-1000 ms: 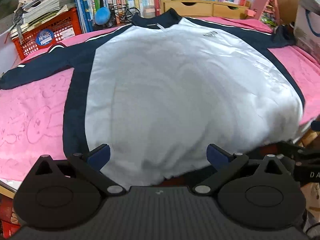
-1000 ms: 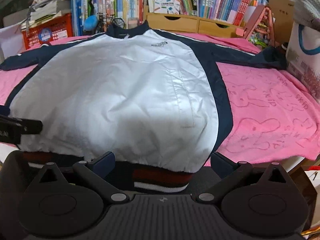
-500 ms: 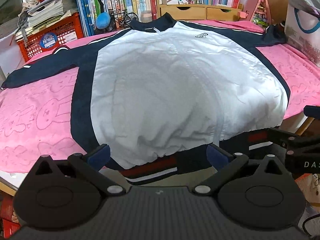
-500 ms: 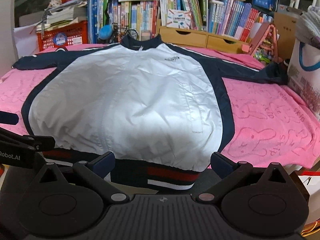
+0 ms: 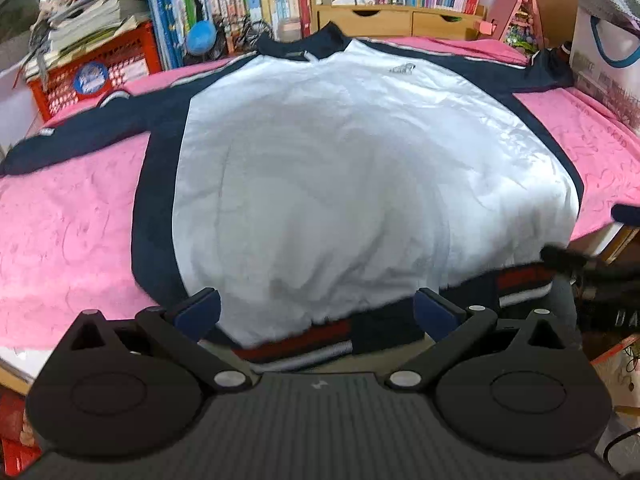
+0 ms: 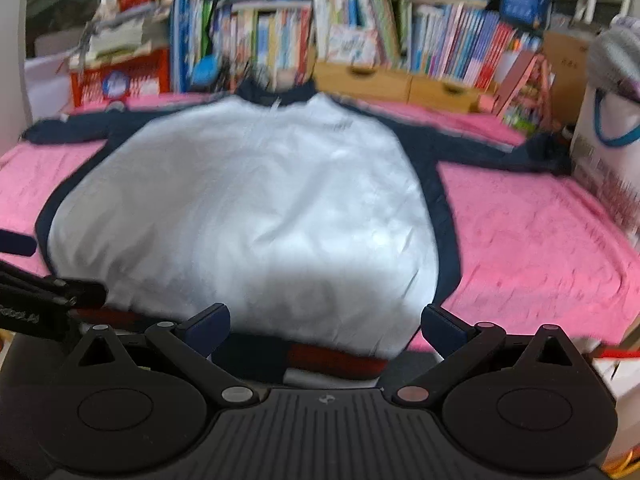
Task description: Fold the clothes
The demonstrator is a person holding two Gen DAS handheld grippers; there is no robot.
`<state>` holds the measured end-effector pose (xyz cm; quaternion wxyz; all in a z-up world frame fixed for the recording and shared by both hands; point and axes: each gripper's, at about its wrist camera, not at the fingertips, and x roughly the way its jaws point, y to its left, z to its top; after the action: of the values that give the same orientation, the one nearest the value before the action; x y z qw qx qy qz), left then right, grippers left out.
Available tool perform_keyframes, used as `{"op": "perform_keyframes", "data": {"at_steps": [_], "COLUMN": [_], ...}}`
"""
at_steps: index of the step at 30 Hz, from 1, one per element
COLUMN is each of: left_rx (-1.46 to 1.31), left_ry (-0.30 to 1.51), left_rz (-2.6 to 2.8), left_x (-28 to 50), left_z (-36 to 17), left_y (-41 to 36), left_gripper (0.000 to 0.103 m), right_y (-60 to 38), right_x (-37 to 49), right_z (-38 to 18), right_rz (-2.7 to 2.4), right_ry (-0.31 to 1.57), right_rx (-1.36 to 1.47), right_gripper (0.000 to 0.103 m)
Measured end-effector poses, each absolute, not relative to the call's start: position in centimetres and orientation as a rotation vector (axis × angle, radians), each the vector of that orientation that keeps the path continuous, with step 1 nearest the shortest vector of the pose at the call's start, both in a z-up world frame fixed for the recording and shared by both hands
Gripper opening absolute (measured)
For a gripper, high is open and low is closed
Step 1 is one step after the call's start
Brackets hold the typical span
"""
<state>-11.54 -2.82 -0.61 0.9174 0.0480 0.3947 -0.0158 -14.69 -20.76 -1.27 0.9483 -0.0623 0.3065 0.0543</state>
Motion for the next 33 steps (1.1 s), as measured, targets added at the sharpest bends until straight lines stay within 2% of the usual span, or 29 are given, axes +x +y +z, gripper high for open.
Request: {"op": "perform_keyframes", "data": {"at_steps": [5, 8, 14, 20, 25, 26, 27, 29, 30, 33], "left_rx": [0.124, 0.122, 0.114, 0.083, 0.059, 0.054, 0.049, 0.026, 0.021, 0.012], "left_ry": [0.736, 0.709, 0.736, 0.785, 0.783, 0.780, 0.778, 0.777, 0.760, 0.712], "left_rz": [0.013, 0.044, 0.092, 0.102, 0.068, 0.051, 0.035, 0.006, 0.001, -0.012], "left_x": [-8.1, -5.1, 1.2, 5.6, 7.2, 7.4, 7.7, 8.2, 8.3, 8.3], "left_z": [1.4, 2.1, 0.9, -1.1, -1.8, -1.8, -1.9, -2.1, -2.2, -2.6], "left_y": [-2.0, -1.4, -0.2, 1.0, 2.0, 2.2, 2.5, 3.2, 3.3, 3.5], "left_gripper": [0.103, 0.103, 0.103, 0.103, 0.103, 0.103, 0.103, 0.103, 0.103, 0.103], "right_y": [-25.1, -30.7, -38.8, -45.7, -48.0, -48.5, -49.2, -50.5, -50.8, -48.8], "right_x": [-9.8, -5.3, 5.3, 16.4, 23.7, 24.9, 25.9, 26.7, 27.0, 27.5], "right_z": [0.0, 1.2, 1.5, -0.2, -2.7, -3.2, -3.5, -3.8, -3.7, -1.6], "right_rz": [-0.123, -0.236, -0.355, -0.507, -0.642, -0.663, -0.657, -0.612, -0.616, -0.601], "right_ry": [0.401, 0.347, 0.328, 0.414, 0.523, 0.560, 0.606, 0.627, 0.628, 0.552], "right_rx": [-0.163, -0.099, -0.044, 0.139, 0.055, 0.055, 0.096, 0.186, 0.212, 0.191], "right_gripper": [0.103, 0.101, 0.096, 0.093, 0.092, 0.086, 0.061, 0.031, 0.009, 0.005]}}
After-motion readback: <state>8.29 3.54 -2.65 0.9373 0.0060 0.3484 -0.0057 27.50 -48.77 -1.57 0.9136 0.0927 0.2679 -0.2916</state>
